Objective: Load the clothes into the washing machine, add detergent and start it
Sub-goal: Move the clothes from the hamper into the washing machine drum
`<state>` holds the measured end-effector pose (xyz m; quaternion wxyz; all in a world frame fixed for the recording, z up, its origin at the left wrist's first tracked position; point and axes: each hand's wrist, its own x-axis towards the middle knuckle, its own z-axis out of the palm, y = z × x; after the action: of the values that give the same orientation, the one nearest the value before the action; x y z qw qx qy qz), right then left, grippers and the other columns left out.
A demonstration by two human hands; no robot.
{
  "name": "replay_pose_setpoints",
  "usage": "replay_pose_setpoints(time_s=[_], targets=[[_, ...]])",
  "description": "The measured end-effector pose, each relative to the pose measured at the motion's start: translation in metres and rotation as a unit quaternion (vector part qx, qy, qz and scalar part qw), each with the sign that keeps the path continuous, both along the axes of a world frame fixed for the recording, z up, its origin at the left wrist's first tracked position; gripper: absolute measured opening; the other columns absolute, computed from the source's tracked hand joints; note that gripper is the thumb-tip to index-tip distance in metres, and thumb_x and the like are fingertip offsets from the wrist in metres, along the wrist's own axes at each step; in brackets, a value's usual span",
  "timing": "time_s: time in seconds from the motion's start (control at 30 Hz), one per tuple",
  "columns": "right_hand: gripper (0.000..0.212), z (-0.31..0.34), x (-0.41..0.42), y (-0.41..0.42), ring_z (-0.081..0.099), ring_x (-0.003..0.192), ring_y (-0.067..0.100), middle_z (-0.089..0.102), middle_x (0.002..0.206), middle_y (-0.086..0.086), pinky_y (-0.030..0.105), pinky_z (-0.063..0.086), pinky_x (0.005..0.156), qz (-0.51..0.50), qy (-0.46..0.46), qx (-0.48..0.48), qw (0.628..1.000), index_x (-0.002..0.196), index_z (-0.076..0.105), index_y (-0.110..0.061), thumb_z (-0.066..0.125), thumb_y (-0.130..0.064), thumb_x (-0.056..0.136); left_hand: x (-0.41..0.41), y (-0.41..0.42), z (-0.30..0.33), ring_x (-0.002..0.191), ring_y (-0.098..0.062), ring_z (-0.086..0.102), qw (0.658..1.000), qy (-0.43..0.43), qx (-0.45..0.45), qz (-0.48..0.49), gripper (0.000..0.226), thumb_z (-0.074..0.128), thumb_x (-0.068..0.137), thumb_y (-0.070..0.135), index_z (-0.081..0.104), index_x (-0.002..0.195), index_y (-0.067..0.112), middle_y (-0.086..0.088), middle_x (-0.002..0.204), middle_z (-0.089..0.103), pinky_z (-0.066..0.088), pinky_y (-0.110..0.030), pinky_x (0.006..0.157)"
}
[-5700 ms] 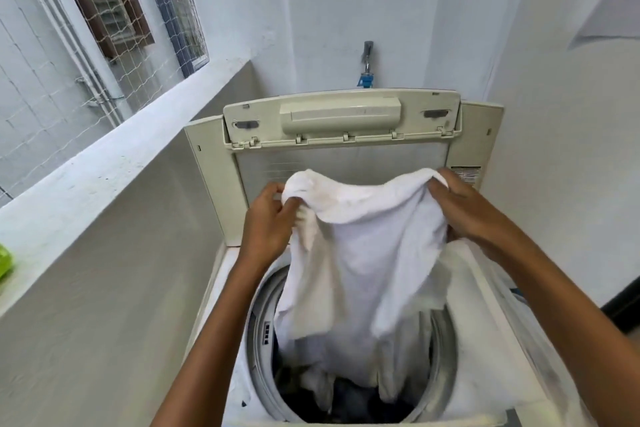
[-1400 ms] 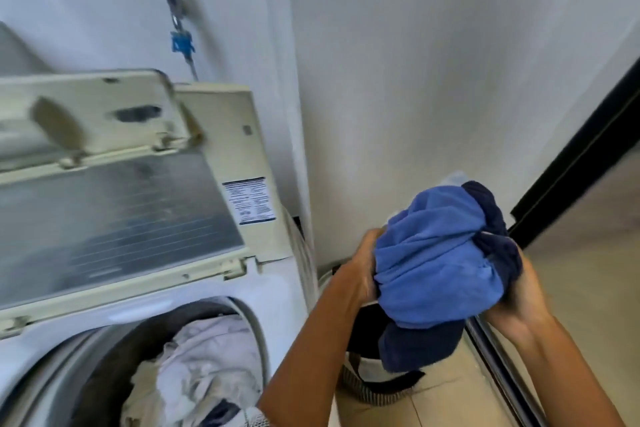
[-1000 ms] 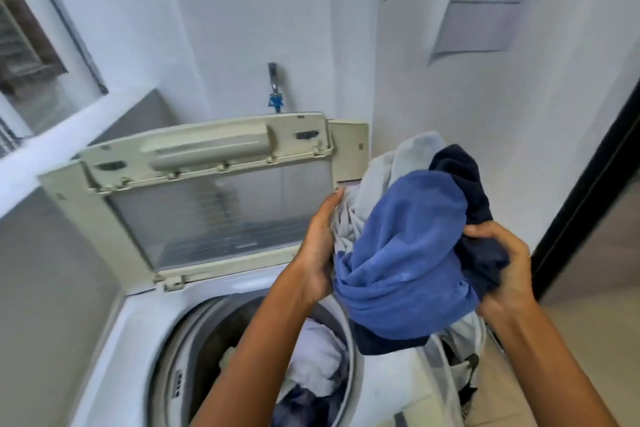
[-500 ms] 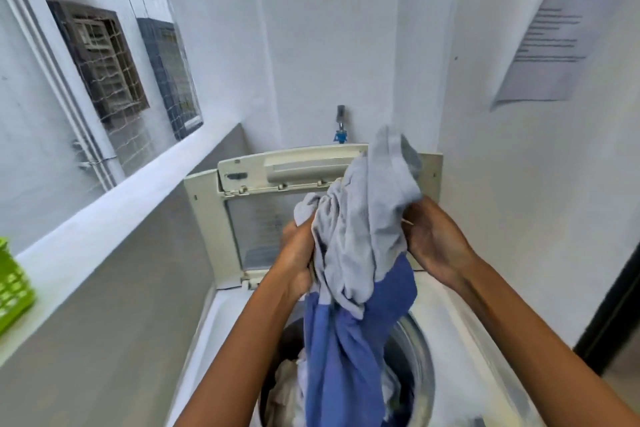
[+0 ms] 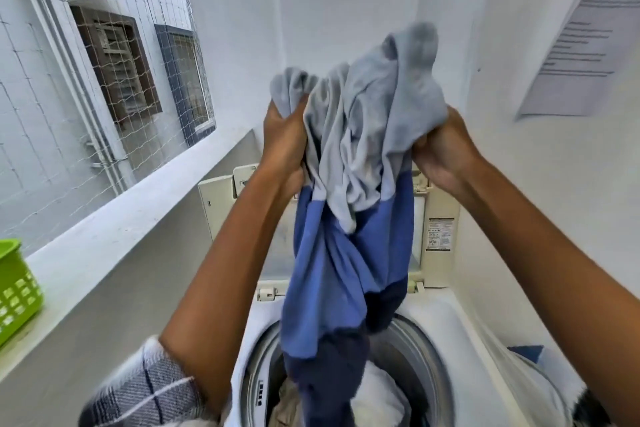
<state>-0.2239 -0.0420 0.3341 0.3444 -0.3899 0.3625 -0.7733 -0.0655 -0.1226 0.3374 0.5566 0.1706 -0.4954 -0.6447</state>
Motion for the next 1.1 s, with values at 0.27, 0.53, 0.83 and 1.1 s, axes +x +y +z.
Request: replay_pose_setpoints(time_s=[0.27, 0.53, 0.83, 1.1], targets=[[0.03, 0.022, -0.01, -0.016, 0.045, 0.092, 0.027, 0.052, 0.096, 0.01, 0.039, 0.037, 0.082, -0.02, 0.038, 0.042, 0.998, 0.099, 0.053, -0.018, 0.063, -0.024, 0.071, 0.011, -0.013, 0.016, 0.088, -0.019, 0.07, 0.999, -0.017, -0.013, -0.03, 0.037, 0.066, 0.088, 0.015, 0.059, 0.122, 0.004, -0.012, 0.103, 0.071, 0.058, -0.033, 0.083], [0.024, -0.03, -0.042, -0.011, 0.056, 0.057, 0.007, 0.059, 0.06, -0.007, 0.018, 0.043, 0.051, -0.136, -0.009, 0.076, 0.988, 0.073, 0.058, -0.021, 0.046, -0.009, 0.09, 0.038, -0.048, -0.028, 0.081, -0.013, 0.067, 0.993, -0.039, -0.019, 0.106, 0.027, 0.069, 0.082, 0.004, 0.061, 0.106, 0.012, -0.002, 0.089, 0.069, 0.054, -0.024, 0.074], [0.03, -0.053, -0.117, 0.009, 0.067, 0.077, 0.02, 0.064, 0.086, 0.006, 0.031, 0.056, 0.062, -0.399, -0.183, 0.059, 0.896, 0.106, 0.057, -0.004, 0.044, 0.0, 0.079, 0.086, -0.081, -0.056, 0.072, -0.006, 0.067, 0.968, 0.039, 0.06, 0.242, 0.019, 0.065, 0.085, 0.001, 0.059, 0.086, 0.019, 0.001, 0.083, 0.067, 0.055, -0.022, 0.069], [0.053, -0.096, -0.218, 0.017, 0.068, 0.085, 0.023, 0.067, 0.1, 0.006, 0.038, 0.057, 0.076, -0.421, -0.158, 0.074, 0.89, 0.111, 0.061, -0.014, 0.054, -0.036, 0.063, 0.107, -0.101, -0.079, 0.091, -0.01, 0.059, 0.94, -0.062, 0.085, 0.326, 0.008, 0.057, 0.093, 0.024, 0.052, 0.094, 0.029, 0.006, 0.095, 0.06, 0.049, -0.026, 0.085]])
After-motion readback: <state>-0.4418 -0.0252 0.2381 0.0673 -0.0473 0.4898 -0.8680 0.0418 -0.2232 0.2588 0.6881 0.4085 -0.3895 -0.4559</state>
